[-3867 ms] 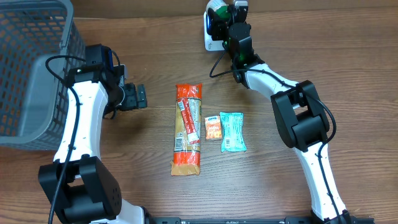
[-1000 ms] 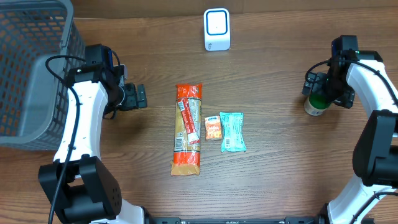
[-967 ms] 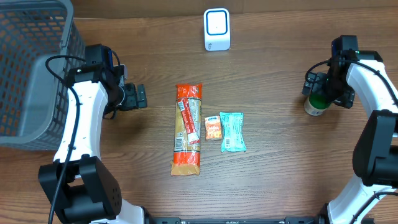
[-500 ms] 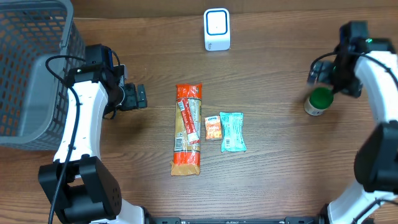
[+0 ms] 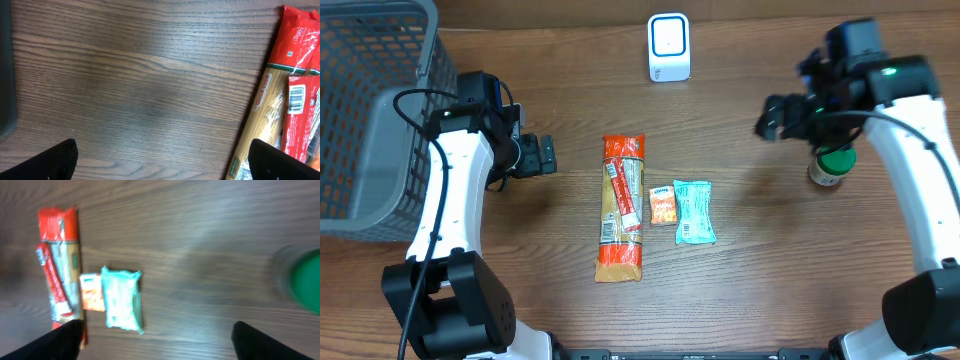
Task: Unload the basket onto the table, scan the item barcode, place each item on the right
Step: 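Release the jar and move the right gripper toward the wipes pack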
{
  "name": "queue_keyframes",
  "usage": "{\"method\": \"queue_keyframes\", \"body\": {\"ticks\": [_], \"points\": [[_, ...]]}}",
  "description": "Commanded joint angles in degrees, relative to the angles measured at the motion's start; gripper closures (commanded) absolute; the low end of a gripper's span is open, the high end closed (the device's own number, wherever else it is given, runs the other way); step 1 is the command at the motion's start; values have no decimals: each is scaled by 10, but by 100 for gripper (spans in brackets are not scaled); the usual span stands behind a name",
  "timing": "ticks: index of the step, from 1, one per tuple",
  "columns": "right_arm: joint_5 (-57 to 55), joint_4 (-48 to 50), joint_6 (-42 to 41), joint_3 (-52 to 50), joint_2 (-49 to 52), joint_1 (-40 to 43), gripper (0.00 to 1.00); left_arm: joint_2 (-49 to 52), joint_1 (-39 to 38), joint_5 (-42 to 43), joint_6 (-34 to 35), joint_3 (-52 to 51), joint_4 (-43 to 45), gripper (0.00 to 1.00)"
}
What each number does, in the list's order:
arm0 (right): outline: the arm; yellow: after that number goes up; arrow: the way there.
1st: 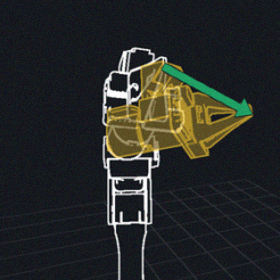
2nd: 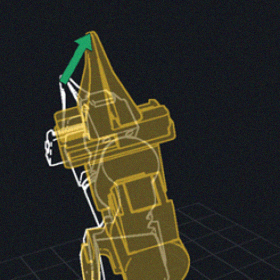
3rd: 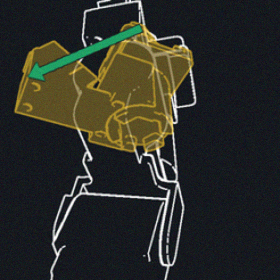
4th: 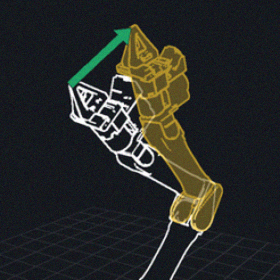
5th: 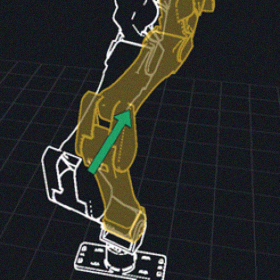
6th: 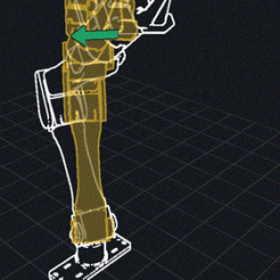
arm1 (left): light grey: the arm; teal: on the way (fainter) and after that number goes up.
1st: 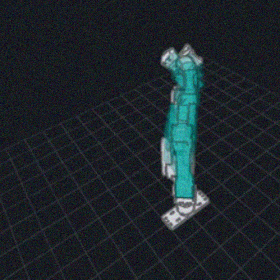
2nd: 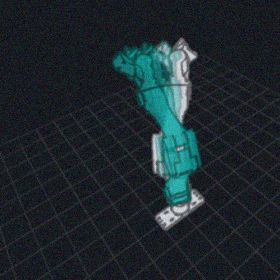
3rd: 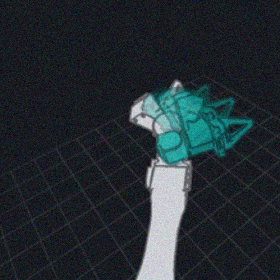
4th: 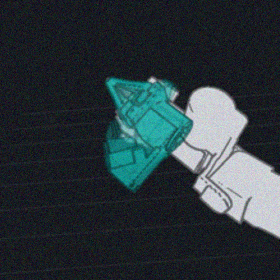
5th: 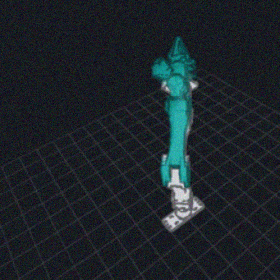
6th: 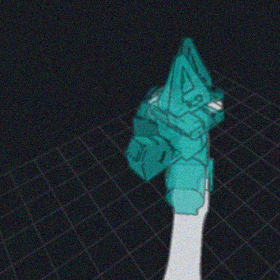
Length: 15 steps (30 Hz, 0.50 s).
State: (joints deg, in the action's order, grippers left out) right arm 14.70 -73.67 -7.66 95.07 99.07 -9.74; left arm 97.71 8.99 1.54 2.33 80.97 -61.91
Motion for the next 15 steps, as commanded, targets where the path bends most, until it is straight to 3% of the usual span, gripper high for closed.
{"method": "queue_keyframes", "body": {"ticks": [1, 4, 5, 11, 15], "points": [[21, 28, 6, -45, 4, -47, 25, -13, 0, 6, -15, 8, 1, 0], [21, 77, 4, -92, 4, -87, 85, -13, 0, 6, -15, 8, 0, 0], [21, 97, 4, -109, 4, -100, 96, -13, 0, 6, -15, 8, 0, 0], [14, 218, 4, -209, 5, -169, 96, -13, 0, 6, -15, 8, 0, 0], [-27, 296, 4, -266, 12, -193, 82, -13, 0, 6, -15, 8, 1, 0]]}}
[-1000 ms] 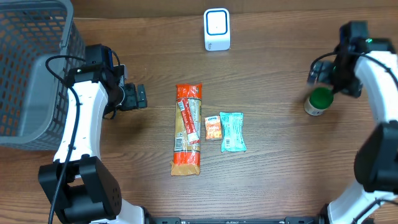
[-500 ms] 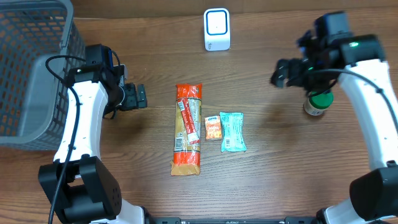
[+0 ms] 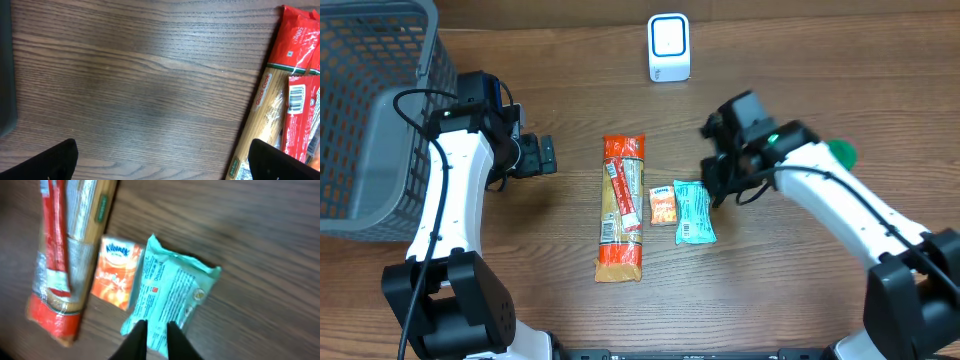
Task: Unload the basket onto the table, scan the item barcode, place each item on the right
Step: 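Release the jar and move the right gripper toward the wipes pack, then lower the right gripper onto the green wipes pack and grasp it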
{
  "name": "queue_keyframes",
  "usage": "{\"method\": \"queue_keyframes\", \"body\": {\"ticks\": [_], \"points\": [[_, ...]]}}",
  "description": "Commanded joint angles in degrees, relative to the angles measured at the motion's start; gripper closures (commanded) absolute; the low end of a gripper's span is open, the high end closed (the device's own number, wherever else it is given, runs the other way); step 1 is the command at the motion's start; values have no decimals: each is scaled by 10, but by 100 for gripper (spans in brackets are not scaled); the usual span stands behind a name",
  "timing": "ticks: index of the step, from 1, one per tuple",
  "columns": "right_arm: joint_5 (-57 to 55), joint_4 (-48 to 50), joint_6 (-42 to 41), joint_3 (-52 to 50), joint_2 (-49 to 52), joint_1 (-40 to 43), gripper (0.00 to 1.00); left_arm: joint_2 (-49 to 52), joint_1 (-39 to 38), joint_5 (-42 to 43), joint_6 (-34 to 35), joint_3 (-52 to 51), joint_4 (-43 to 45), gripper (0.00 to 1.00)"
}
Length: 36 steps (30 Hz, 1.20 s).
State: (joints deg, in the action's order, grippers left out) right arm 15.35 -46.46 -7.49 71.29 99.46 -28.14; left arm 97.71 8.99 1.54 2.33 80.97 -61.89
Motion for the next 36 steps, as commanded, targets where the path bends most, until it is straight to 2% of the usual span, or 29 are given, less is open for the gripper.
{"method": "queue_keyframes", "body": {"ticks": [1, 7, 8, 11, 13, 17, 26, 29, 32, 36], "points": [[-46, 40, 2, -41, 10, -13, 82, -13, 0, 6, -15, 8, 0, 0], [-55, 102, 0, -95, 35, -17, 82, -13, 0, 6, -15, 8, 0, 0], [-55, 102, 0, -102, 37, -17, 79, -13, 0, 6, -15, 8, 0, 0], [-81, 88, -2, -110, 37, -17, 78, -13, 0, 6, -15, 8, 0, 0], [-142, 65, -50, -110, 36, -17, 87, -13, 0, 6, -15, 8, 0, 0], [-223, 28, -108, -110, 34, -17, 89, -13, 0, 6, -15, 8, 0, 0], [-243, -9, -153, -101, -3, -17, 88, -13, 0, 6, -15, 8, 0, 0], [-241, -32, -153, -82, -41, -17, 81, -13, 0, 6, -15, 8, 0, 0], [-205, -44, -137, -66, -75, -16, 65, -13, 0, 6, -15, 8, 0, 1], [-91, -43, -49, -64, -88, -16, 66, -13, 0, 6, -15, 8, 0, 0]]}}
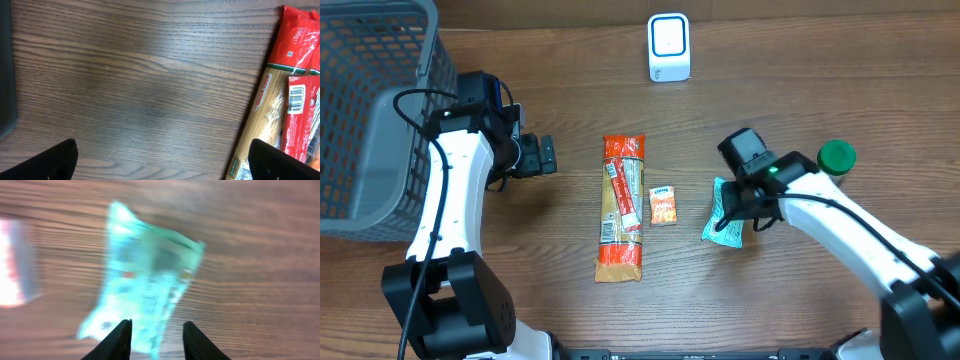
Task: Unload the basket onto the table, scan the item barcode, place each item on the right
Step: 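Lower the right gripper onto the green wipes pack and grasp it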
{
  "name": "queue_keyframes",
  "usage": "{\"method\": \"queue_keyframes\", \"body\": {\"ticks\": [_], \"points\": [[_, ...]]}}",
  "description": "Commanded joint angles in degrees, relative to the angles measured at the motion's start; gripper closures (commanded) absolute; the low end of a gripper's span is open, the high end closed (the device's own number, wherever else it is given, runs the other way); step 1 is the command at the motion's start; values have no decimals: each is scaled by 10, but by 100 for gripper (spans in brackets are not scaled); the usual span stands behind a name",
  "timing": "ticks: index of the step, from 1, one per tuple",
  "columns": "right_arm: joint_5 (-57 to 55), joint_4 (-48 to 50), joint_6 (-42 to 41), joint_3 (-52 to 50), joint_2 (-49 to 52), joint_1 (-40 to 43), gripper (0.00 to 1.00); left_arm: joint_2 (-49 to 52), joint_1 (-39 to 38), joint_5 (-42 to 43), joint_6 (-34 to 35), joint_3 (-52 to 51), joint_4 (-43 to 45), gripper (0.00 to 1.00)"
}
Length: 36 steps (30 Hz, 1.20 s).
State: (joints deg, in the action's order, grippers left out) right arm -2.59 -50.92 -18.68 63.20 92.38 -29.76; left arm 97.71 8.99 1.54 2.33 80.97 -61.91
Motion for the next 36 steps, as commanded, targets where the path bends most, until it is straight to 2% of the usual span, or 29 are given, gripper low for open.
{"method": "queue_keyframes", "body": {"ticks": [1, 3, 7, 15, 18, 28, 36], "points": [[112, 2, 72, 16, -15, 2, 70, -13, 0, 6, -15, 8, 1, 0], [139, 3, 72, 12, -11, 8, 86, -13, 0, 6, -15, 8, 0, 0], [168, 7, 71, 8, 1, 25, 96, -13, 0, 6, -15, 8, 0, 0], [218, 17, 73, 8, 57, 40, 96, -13, 0, 6, -15, 8, 0, 0], [261, 17, 105, 8, 88, 40, 96, -13, 0, 6, -15, 8, 1, 0], [262, 67, 104, -21, 142, 40, 96, -13, 0, 6, -15, 8, 0, 0], [263, 48, 104, -3, 142, 40, 96, -13, 0, 6, -15, 8, 0, 0]]}}
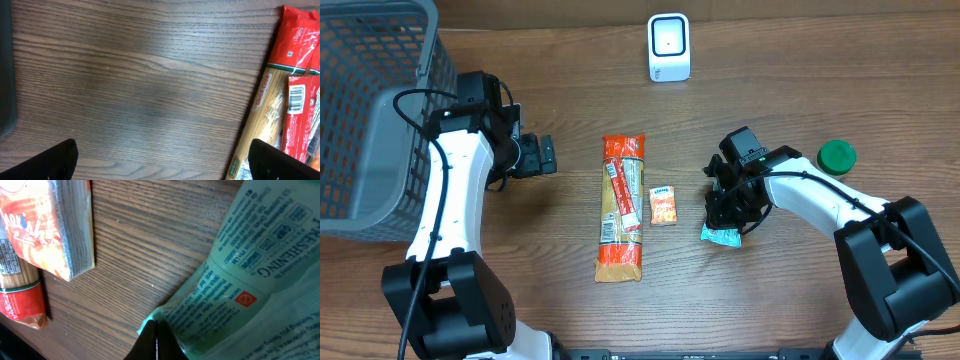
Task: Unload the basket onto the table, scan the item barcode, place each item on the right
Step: 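Lower the right gripper onto the green wipes pack and grasp it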
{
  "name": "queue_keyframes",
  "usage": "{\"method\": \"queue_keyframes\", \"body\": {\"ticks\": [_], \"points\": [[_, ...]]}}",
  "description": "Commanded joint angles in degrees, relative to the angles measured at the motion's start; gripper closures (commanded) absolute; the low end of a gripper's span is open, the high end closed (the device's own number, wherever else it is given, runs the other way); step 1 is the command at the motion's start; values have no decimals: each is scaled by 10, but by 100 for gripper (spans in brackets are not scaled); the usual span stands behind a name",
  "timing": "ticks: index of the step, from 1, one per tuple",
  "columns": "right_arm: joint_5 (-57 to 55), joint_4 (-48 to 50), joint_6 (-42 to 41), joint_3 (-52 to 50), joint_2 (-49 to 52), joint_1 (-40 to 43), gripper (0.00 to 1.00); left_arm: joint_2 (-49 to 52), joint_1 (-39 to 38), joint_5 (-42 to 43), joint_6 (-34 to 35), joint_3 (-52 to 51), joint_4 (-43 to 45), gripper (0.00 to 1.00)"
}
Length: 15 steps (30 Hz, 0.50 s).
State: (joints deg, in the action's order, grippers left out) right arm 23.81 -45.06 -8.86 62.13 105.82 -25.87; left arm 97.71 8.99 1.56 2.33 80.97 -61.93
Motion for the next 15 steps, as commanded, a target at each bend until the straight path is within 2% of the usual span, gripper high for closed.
{"method": "queue_keyframes", "body": {"ticks": [1, 7, 15], "points": [[-1, -24, 6, 20, 8, 1, 96, -13, 0, 6, -15, 8, 1, 0], [-9, -112, 19, 95, 6, 1, 96, -13, 0, 6, -15, 8, 1, 0], [-89, -159, 18, 98, 6, 1, 93, -13, 0, 6, -15, 8, 1, 0]]}}
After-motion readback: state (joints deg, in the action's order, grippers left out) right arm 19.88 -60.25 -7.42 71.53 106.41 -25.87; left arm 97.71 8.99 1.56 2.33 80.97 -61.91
